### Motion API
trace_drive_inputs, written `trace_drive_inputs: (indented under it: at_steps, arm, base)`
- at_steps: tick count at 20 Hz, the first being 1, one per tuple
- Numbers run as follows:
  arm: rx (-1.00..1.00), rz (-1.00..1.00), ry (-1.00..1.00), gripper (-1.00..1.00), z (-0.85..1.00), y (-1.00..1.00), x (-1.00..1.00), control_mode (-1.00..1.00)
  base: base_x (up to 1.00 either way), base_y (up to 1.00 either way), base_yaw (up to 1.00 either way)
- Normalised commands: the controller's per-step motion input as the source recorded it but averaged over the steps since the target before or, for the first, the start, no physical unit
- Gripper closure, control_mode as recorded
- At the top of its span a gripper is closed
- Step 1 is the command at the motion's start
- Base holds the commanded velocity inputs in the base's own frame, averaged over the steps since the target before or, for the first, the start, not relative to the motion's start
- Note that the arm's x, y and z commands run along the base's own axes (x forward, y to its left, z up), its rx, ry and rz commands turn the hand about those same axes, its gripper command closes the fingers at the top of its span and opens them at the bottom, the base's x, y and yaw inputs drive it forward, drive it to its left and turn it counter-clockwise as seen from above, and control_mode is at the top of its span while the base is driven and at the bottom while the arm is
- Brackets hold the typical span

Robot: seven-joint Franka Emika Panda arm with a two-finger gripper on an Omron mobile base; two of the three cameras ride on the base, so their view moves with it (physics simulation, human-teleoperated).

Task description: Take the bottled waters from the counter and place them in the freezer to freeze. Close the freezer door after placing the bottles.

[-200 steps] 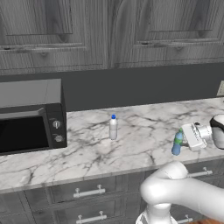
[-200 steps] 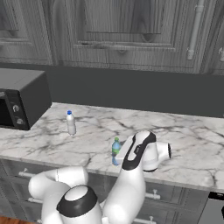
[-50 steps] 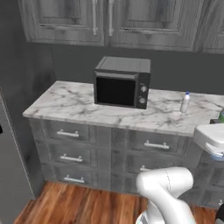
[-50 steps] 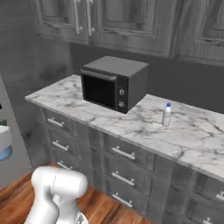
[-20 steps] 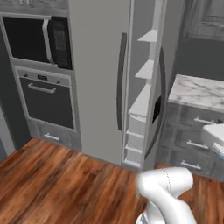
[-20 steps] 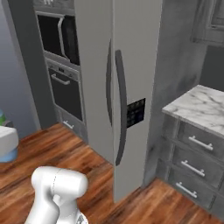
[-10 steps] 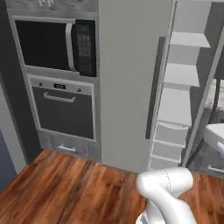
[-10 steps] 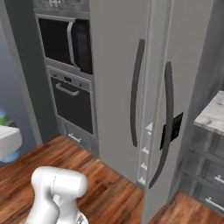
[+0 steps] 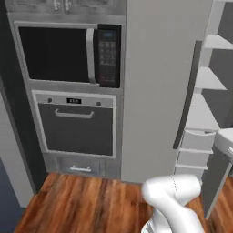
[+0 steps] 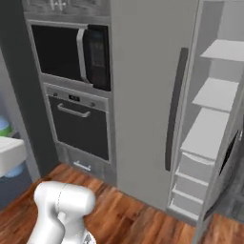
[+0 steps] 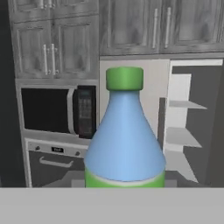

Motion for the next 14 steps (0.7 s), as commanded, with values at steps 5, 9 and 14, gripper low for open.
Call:
trace_drive_inputs:
  at_steps: [5,9,14]
  arm:
    - [0.0,0.0,0.0,1.0,0.0,0.0,0.0,1.0]
    - [0.0,0.0,0.0,1.0,0.0,0.0,0.0,1.0]
    - [0.0,0.0,0.0,1.0,0.0,0.0,0.0,1.0]
  base:
    - [0.66,0.69,-0.67]
    - [0.56,0.55,-0.72]
    - [0.46,0.51,-0.58]
